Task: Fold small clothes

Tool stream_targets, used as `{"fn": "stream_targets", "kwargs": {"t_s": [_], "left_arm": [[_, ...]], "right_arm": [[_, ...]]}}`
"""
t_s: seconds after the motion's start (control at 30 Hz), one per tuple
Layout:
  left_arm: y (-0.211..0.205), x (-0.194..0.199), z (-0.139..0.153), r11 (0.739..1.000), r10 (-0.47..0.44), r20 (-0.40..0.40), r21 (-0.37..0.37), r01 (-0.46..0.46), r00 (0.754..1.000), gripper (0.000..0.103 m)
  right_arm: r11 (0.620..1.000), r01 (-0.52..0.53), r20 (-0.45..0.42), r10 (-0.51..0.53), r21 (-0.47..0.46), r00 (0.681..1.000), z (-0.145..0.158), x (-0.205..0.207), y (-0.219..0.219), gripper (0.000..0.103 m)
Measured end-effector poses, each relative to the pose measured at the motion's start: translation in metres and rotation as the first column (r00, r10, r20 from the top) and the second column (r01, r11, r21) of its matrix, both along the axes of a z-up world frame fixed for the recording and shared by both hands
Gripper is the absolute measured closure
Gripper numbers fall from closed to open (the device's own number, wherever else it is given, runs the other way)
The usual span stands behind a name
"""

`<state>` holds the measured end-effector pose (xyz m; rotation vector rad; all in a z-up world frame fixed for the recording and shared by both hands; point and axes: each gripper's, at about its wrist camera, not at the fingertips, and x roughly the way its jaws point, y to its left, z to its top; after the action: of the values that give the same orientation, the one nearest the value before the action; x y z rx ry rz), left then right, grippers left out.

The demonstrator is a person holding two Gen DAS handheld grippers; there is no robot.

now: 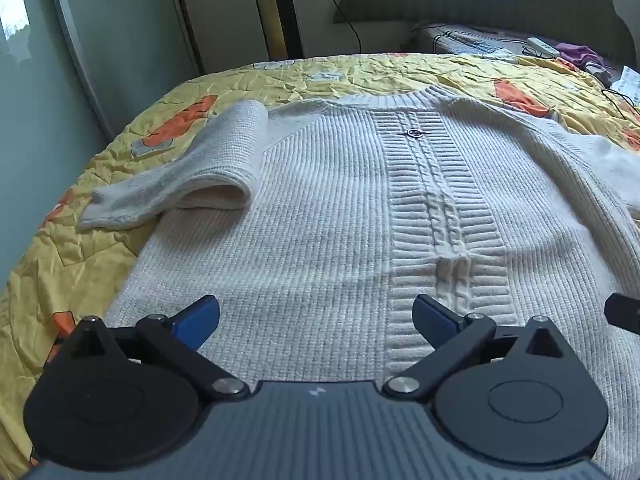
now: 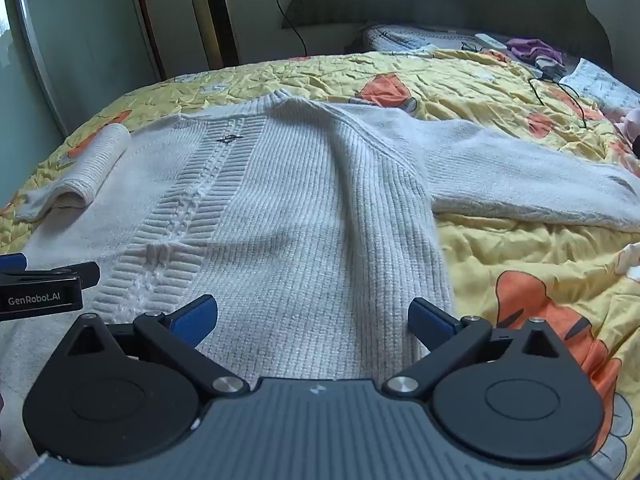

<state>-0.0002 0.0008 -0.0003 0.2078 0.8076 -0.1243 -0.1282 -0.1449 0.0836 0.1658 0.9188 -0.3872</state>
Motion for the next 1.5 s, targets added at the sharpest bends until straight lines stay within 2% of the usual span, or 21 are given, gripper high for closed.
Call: {"fn": "stream_targets", "kwargs": {"t_s": [0.07,0.1,0.2,0.33,0.43,0.57,0.67,0.8,1.0,1.07,1.1,1.13,1.2,1.27,1.3,1.37,1.43,1.5], "left_arm": [[0.000,-0.002,0.001,1.000,-0.001,-0.001,-0.010,0.001,1.000,0.000],[0.000,0.006,-0.004,1.000,-0.008,-0.003,0.023,0.008,1.000,0.000],[0.001,0.008,-0.005,1.000,-0.019,-0.001,0.021,0.019,1.000,0.000],[0.003,0.017,-0.002,0.999,-0.053,-0.018,-0.004,0.053,0.998,0.000],[0.003,0.041,0.002,0.991,-0.119,-0.036,-0.061,0.116,0.992,0.000],[-0.008,0.081,-0.003,0.986,-0.159,-0.017,-0.061,0.158,0.987,0.000],[-0.012,0.122,-0.020,0.985,-0.155,-0.058,-0.085,0.150,0.986,0.000],[-0.004,0.165,-0.038,0.991,-0.097,-0.091,-0.103,0.088,0.991,0.000],[0.049,0.178,-0.013,0.995,0.026,0.012,-0.092,-0.025,1.000,0.000],[0.074,0.179,-0.005,0.995,0.087,0.059,-0.055,-0.084,0.994,0.000],[0.087,0.180,-0.002,0.991,0.137,0.092,-0.012,-0.136,0.986,0.000],[0.100,0.182,0.000,0.978,0.195,0.125,0.044,-0.202,0.973,0.000],[0.126,0.192,0.001,0.938,0.301,0.161,0.129,-0.323,0.940,0.000],[0.152,0.201,0.001,0.908,0.370,0.138,0.155,-0.389,0.919,0.000],[0.160,0.200,0.003,0.901,0.393,0.129,0.141,-0.409,0.910,0.000],[0.163,0.188,0.010,0.912,0.390,0.118,0.090,-0.401,0.913,0.000],[0.148,0.174,0.016,0.935,0.340,0.107,0.062,-0.348,0.934,0.000],[0.114,0.145,0.017,0.961,0.263,0.113,0.052,-0.270,0.958,0.000]], "right_arm": [[0.999,-0.011,0.008,0.011,-0.030,1.000,0.000,0.001,0.001,0.000],[0.999,-0.020,0.056,0.021,-0.028,0.998,0.005,-0.007,-0.004,0.000],[0.998,-0.025,0.054,0.027,-0.053,0.998,0.003,-0.009,-0.004,0.000],[0.999,-0.025,0.056,0.027,-0.040,0.998,0.004,-0.010,-0.008,0.000],[0.999,-0.015,0.055,0.017,-0.036,0.998,-0.004,-0.006,-0.007,0.000],[0.999,-0.002,0.052,0.004,-0.038,0.999,-0.005,-0.002,-0.008,0.000],[0.999,0.004,0.043,-0.003,-0.038,0.999,-0.007,0.000,-0.008,0.000],[0.999,0.013,0.036,-0.011,-0.049,0.999,-0.006,0.004,-0.009,0.000],[0.997,0.021,0.046,-0.018,-0.068,0.999,-0.003,0.006,-0.016,0.000],[0.998,0.020,0.045,-0.017,-0.067,0.999,-0.005,0.007,-0.018,0.000],[0.998,0.016,0.042,-0.014,-0.065,0.999,-0.006,0.009,-0.019,0.000],[0.998,0.014,0.041,-0.012,-0.063,0.999,-0.007,0.009,-0.020,0.000],[0.998,0.015,0.039,-0.012,-0.064,0.999,-0.009,0.009,-0.023,0.000],[0.998,0.020,0.046,-0.017,-0.062,0.999,-0.009,0.008,-0.025,0.000],[0.998,0.023,0.050,-0.020,-0.060,0.999,-0.008,0.007,-0.027,0.000],[0.998,0.025,0.062,-0.021,-0.064,0.998,-0.006,0.005,-0.029,0.000],[0.996,0.025,0.088,-0.017,-0.086,0.996,-0.002,0.000,-0.032,0.000],[0.993,0.029,0.119,-0.015,-0.113,0.993,0.001,-0.006,-0.035,0.000]]}}
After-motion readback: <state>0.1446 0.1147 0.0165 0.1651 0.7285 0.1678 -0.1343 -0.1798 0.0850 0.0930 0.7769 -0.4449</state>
